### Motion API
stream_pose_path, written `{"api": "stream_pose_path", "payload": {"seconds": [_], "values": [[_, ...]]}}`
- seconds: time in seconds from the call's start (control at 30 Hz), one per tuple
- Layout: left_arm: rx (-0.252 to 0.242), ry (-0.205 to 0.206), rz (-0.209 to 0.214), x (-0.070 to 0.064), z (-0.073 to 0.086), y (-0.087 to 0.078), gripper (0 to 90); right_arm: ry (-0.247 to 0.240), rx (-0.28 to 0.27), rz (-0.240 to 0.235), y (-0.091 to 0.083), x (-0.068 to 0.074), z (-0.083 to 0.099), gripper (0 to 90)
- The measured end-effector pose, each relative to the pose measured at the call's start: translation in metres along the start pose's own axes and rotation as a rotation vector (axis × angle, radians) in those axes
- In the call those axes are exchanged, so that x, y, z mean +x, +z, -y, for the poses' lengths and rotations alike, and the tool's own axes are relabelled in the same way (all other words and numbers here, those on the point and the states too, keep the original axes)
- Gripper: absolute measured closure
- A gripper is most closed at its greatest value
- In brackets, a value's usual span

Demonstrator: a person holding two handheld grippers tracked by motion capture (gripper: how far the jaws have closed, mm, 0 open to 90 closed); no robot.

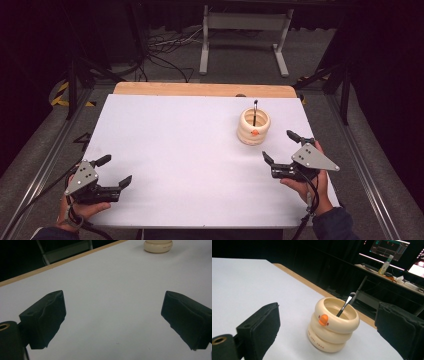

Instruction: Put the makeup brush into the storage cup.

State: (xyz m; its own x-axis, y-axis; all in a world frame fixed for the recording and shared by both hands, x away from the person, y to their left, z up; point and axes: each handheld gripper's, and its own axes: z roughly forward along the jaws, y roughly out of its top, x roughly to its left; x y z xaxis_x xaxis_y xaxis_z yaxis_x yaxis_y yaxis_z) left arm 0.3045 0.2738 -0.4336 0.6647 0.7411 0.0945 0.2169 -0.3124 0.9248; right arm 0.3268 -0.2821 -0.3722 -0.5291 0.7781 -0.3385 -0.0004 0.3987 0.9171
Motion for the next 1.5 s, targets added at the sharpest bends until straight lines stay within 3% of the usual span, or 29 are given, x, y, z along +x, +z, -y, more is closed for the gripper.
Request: {"api": "stream_pose_path", "payload": {"seconds": [0.6, 1.1, 1.27, 1.5], "values": [[0.009, 0.005, 0.005, -0.001, 0.001, 0.001, 6.3, -0.019, 0.047, -0.010, -0.008, 0.007, 0.019, 6.3], [0.011, 0.006, 0.013, -0.002, 0.000, 0.004, 6.2, -0.008, 0.098, 0.011, -0.028, 0.000, 0.042, 6.0], [0.011, 0.005, 0.014, -0.002, -0.001, 0.005, 6.2, -0.019, 0.142, 0.026, -0.037, -0.003, 0.056, 5.8], [0.009, 0.006, 0.014, -0.001, -0.002, 0.007, 6.1, 0.029, 0.169, 0.036, -0.047, -0.004, 0.073, 5.6]]}}
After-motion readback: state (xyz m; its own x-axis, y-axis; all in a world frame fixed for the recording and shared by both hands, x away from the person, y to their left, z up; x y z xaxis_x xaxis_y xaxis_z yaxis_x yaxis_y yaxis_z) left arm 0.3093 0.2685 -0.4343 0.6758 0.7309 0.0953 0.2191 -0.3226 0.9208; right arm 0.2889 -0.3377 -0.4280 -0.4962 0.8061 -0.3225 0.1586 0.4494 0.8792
